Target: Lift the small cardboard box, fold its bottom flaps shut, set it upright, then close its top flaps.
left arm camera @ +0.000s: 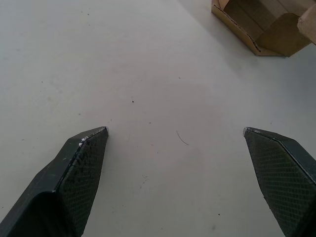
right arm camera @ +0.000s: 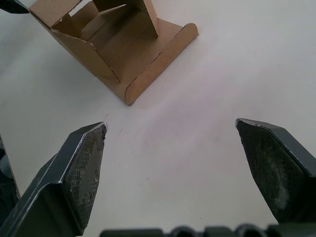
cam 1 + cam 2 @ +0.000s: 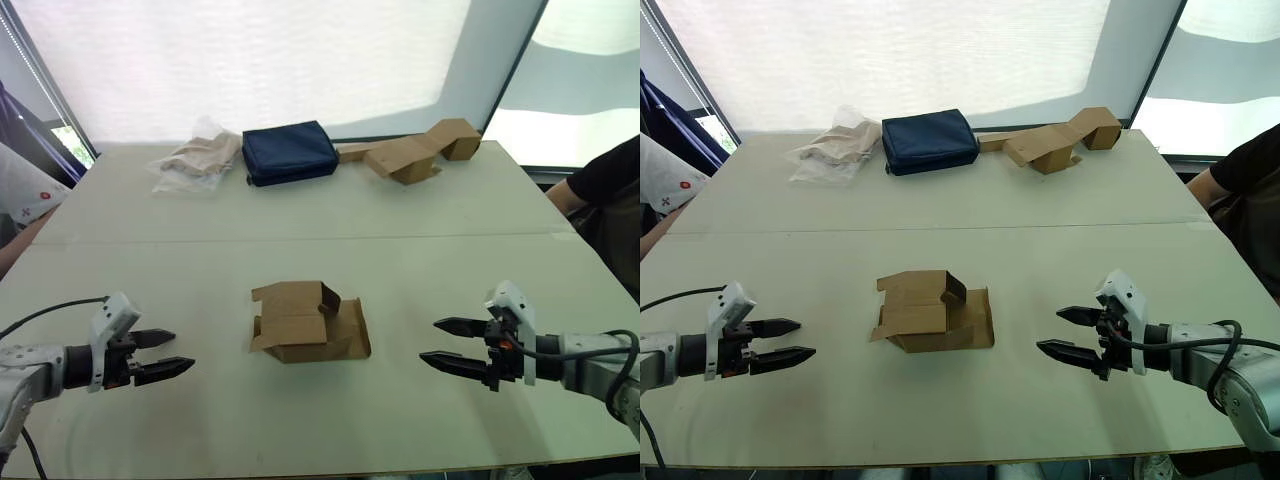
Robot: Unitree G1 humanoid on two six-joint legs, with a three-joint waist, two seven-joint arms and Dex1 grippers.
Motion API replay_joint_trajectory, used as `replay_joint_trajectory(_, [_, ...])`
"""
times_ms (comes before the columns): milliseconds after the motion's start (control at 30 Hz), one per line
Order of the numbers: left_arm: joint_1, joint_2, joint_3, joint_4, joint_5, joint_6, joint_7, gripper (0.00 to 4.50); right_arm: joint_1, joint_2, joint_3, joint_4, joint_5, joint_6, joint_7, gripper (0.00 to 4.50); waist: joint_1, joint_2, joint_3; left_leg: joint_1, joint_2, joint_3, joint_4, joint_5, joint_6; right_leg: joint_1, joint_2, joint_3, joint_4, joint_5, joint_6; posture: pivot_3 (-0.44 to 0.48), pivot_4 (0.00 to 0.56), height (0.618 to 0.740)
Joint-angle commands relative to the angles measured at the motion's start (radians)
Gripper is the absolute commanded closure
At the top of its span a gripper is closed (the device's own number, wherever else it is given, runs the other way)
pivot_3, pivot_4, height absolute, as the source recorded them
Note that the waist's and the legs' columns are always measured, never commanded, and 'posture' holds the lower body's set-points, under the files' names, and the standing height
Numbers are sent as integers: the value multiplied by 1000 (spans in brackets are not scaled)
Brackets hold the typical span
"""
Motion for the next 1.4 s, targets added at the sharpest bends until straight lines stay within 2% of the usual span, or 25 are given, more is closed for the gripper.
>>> replay_joint_trajectory(33, [12, 6, 30, -16, -5, -2, -7, 0, -14, 5, -5, -15, -5, -11, 11, 53, 0, 0, 0, 0, 0, 0, 0, 0, 0, 0, 0, 0, 0, 0, 0, 0, 150, 740])
replay_joint_trajectory(500, [1, 12, 40, -22, -8, 12, 9, 0, -35, 24, 1, -9, -29, -11, 6, 53, 0, 0, 0, 0, 0, 0, 0, 0, 0, 0, 0, 0, 0, 0, 0, 0, 150, 740])
replay_joint_trajectory(900, [-100, 7, 32, 27, 18, -1, 59, 0, -72, 30, 9, 23, -56, -14, 3, 53, -1, 0, 0, 0, 0, 0, 0, 0, 0, 0, 0, 0, 0, 0, 0, 0, 150, 740])
replay_joint_trajectory(1000, [-168, -7, 41, 78, -16, 35, 59, 0, -68, 30, 4, 18, -67, -23, -3, 53, 1, 0, 0, 0, 0, 0, 0, 0, 0, 0, 0, 0, 1, 0, 0, 0, 150, 740])
replay_joint_trajectory(1167, [-234, 0, 6, 143, -81, 157, -15, 0, -71, 33, -9, -18, -62, -22, -23, 53, 0, 0, 0, 0, 0, 0, 1, 0, 0, 0, 0, -1, 1, 0, 0, 0, 150, 740])
replay_joint_trajectory(1267, [-253, -5, 3, 169, -192, 322, -99, 0, -73, 29, -12, -97, -30, 7, -39, 53, -4, 0, 0, 0, 0, 0, 1, 0, 0, 0, 1, -1, 1, 0, 0, 0, 150, 740])
replay_joint_trajectory(1400, [-259, -11, -21, 179, -266, 459, -155, 0, -109, 15, -24, -233, 74, 85, -70, 53, -4, 0, 0, 0, 0, 0, 1, 0, 0, -1, 2, -1, 2, 0, 0, 0, 150, 740])
